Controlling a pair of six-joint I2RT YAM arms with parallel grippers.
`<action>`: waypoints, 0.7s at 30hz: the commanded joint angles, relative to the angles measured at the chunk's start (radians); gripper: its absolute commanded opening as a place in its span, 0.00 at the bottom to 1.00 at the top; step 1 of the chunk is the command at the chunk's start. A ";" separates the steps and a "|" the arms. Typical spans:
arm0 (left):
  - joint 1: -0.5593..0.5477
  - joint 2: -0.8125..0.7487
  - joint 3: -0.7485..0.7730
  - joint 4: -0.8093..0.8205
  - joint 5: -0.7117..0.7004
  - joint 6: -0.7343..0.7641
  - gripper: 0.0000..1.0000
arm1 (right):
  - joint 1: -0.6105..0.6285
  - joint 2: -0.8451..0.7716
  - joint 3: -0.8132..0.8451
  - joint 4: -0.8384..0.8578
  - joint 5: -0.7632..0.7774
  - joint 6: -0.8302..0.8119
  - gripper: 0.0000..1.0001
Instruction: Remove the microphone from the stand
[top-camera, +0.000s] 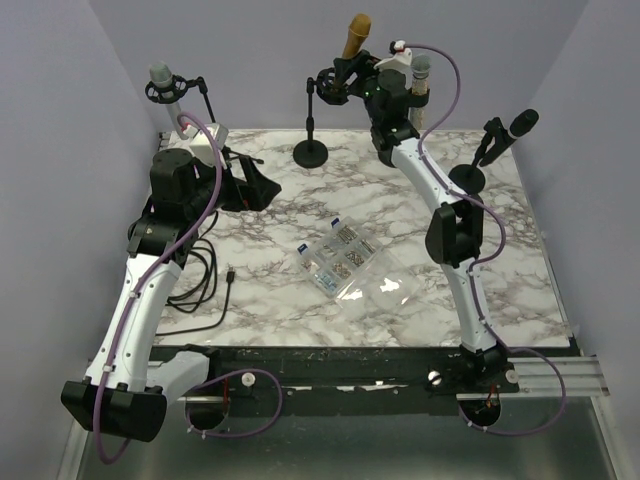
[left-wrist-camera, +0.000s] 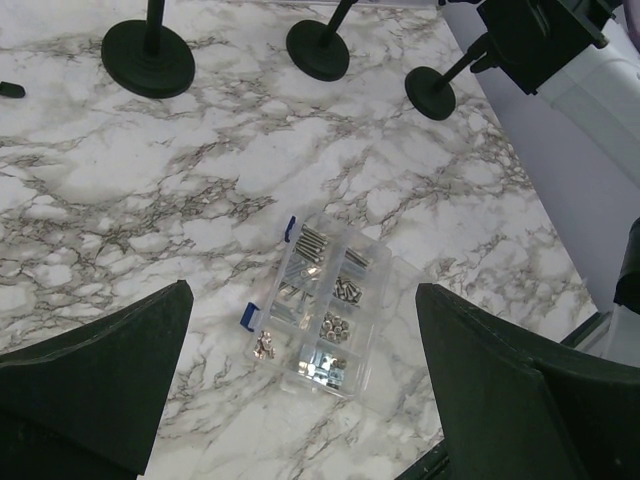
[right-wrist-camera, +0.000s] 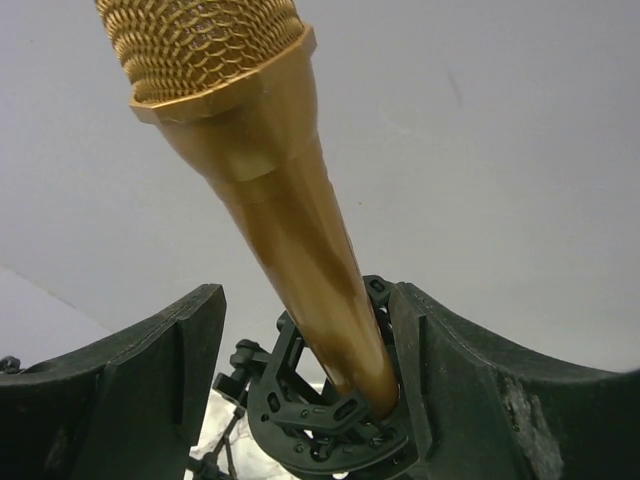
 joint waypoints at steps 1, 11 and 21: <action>0.007 -0.022 -0.009 0.022 0.025 -0.007 0.98 | 0.006 0.053 0.062 0.055 0.036 -0.003 0.73; 0.007 -0.028 -0.011 0.024 0.026 -0.014 0.98 | 0.014 0.113 0.091 0.135 -0.011 -0.060 0.62; 0.006 -0.043 -0.021 0.034 0.023 -0.016 0.98 | 0.053 0.119 0.101 0.181 0.071 -0.231 0.40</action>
